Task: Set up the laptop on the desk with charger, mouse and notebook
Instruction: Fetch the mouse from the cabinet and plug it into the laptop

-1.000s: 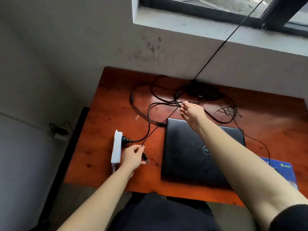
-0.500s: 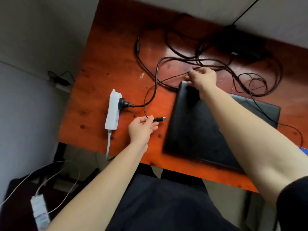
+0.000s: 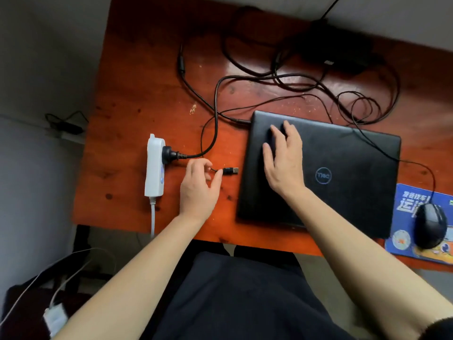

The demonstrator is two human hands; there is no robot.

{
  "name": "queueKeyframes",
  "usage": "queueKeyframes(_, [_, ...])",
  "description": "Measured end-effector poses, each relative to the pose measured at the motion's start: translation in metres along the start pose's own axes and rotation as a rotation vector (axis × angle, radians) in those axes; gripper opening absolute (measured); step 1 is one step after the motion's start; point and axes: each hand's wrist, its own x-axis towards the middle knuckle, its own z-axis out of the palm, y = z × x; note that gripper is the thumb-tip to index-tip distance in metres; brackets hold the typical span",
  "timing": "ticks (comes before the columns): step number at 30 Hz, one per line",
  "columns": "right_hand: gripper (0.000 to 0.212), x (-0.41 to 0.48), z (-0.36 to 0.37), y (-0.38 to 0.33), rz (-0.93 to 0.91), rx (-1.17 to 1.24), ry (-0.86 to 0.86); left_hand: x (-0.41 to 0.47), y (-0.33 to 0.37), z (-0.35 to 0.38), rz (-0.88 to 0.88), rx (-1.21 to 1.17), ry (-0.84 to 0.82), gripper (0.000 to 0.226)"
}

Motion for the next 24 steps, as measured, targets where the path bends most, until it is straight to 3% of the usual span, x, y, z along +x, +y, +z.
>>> queueKeyframes(2, [0.049,-0.024,0.004,0.010,-0.103,-0.180,-0.011,0.002,-0.007,-0.001,0.259,0.112,-0.133,0.036])
queueKeyframes(4, [0.049,-0.035,0.008,0.015,-0.158,-0.269,-0.005,0.008,-0.014,-0.001,0.376,0.183,-0.247,0.047])
queueKeyframes(8, [0.050,-0.033,0.017,0.006,-0.111,-0.297,0.049,0.025,-0.023,0.007,0.474,0.211,-0.197,0.030])
queueKeyframes(11, [0.050,-0.036,0.022,0.006,-0.086,-0.319,0.072,0.030,-0.022,0.020,0.493,0.183,-0.116,0.020])
queueKeyframes(18, [0.047,-0.034,0.028,0.010,-0.079,-0.270,0.135,0.027,-0.009,0.041,0.375,0.182,0.002,0.020])
queueKeyframes(24, [0.046,-0.034,0.029,0.011,-0.083,-0.262,0.169,0.032,-0.010,0.036,0.480,0.158,-0.054,0.019])
